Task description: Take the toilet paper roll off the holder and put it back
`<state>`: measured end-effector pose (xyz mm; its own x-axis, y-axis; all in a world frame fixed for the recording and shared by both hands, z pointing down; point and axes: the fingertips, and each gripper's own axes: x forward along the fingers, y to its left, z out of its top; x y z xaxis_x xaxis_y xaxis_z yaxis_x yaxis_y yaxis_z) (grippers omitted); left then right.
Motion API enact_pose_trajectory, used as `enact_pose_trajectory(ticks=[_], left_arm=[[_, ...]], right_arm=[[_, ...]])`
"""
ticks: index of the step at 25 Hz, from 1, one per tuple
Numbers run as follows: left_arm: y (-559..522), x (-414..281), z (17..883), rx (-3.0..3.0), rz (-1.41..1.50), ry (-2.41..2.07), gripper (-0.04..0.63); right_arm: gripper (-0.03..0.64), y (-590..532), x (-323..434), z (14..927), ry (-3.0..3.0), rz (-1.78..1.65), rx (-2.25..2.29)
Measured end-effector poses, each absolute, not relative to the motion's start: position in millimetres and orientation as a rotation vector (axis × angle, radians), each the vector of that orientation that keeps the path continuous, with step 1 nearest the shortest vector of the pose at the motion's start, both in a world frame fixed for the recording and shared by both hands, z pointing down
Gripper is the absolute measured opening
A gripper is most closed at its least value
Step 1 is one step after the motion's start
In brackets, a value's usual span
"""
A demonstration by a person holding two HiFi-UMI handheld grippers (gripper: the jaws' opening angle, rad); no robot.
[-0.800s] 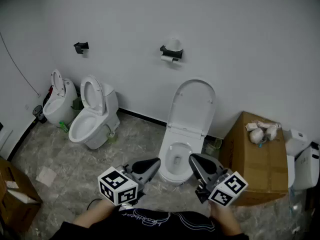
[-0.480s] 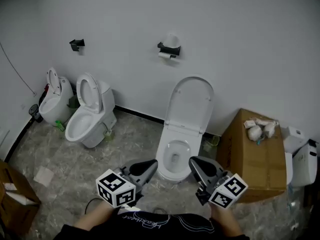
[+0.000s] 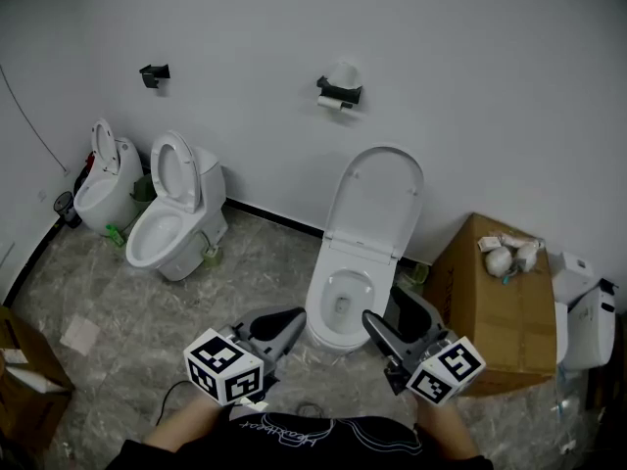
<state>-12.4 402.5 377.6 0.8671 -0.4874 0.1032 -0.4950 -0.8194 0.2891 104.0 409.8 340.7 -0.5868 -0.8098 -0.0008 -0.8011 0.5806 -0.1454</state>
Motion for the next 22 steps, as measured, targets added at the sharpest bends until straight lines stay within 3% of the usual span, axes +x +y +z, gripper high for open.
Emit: enact_pose_trajectory(ticks=[3,22], left_arm=[[404,-24,373,2.735,0.024,-0.755,0.005],[401,-88,367,2.746,0.034,-0.887,0.005]], right_arm=[[0.352,412,96,328,2.733,-0.114,-1.418],[0.498,400,61,335,2.72,-0.043,-1.436]])
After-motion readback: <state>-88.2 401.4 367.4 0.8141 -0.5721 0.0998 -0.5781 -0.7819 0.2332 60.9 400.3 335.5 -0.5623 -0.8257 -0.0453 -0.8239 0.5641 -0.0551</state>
